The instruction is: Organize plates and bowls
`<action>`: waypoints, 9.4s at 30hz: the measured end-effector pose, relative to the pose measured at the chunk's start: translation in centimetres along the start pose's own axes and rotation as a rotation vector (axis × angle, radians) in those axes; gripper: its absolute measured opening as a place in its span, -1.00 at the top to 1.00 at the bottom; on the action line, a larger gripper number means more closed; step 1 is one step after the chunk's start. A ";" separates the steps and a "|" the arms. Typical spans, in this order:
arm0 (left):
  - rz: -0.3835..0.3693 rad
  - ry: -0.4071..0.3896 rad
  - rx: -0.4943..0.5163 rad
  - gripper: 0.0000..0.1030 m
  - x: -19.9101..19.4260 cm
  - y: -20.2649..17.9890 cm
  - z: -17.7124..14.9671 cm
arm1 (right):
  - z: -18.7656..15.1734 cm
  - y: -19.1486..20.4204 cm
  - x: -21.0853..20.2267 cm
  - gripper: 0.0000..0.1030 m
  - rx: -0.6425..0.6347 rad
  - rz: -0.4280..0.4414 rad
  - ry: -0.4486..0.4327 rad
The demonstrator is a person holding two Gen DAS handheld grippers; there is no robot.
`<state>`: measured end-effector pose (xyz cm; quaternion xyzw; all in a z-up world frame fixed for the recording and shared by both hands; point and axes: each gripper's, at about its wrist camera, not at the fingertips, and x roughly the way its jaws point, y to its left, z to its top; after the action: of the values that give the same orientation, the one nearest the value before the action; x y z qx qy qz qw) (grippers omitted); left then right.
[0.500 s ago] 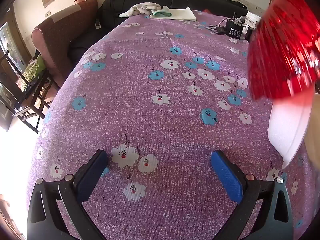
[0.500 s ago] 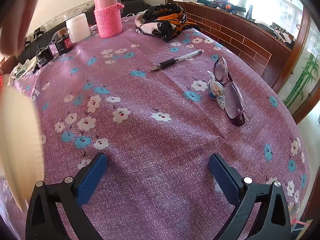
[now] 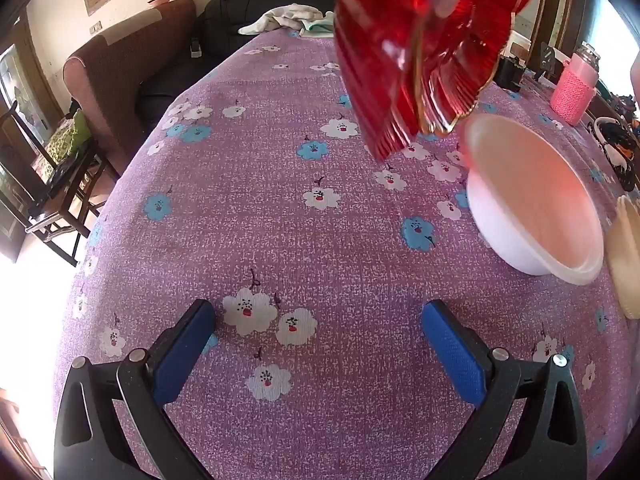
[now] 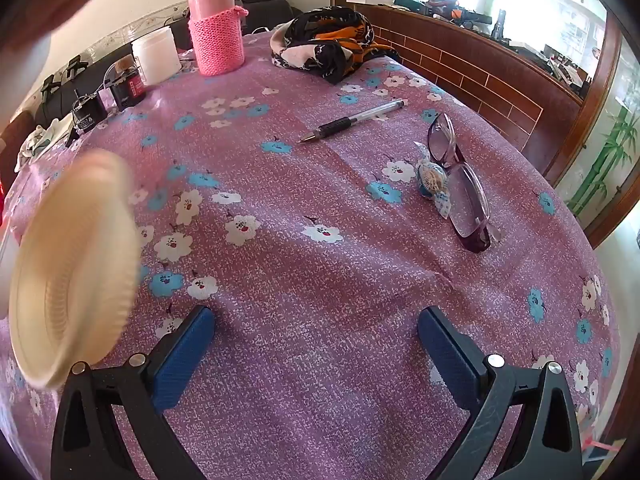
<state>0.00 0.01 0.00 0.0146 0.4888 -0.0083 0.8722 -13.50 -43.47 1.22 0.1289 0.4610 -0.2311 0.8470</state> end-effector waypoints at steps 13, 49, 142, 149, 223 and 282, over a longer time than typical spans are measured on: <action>0.000 0.000 0.000 -1.00 0.0 0.0 0.0 | 0.0 0.0 0.0 -0.99 0.000 0.000 0.000; 0.004 -0.002 -0.006 -1.00 0.1 0.1 0.0 | 0.0 0.0 0.0 -0.99 0.000 0.000 0.000; -0.150 0.053 -0.178 -0.21 -4.9 10.1 5.1 | 10.4 34.9 -4.8 0.38 -0.709 0.705 0.257; -0.185 0.068 -0.199 0.18 -3.5 10.9 5.9 | 11.0 37.8 -1.9 0.59 -0.715 0.682 0.301; -0.100 -0.002 -0.268 0.40 -10.0 13.7 -7.9 | -3.7 35.5 -8.6 0.82 -0.879 0.759 0.333; -0.083 -0.017 -0.045 -0.30 -4.7 -7.2 4.0 | 5.1 19.2 -0.5 0.62 -0.366 0.675 0.267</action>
<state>0.73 -7.34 5.92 -0.0254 0.4817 -0.0334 0.8753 -0.25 -28.98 4.50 0.1488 0.5321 0.1644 0.8171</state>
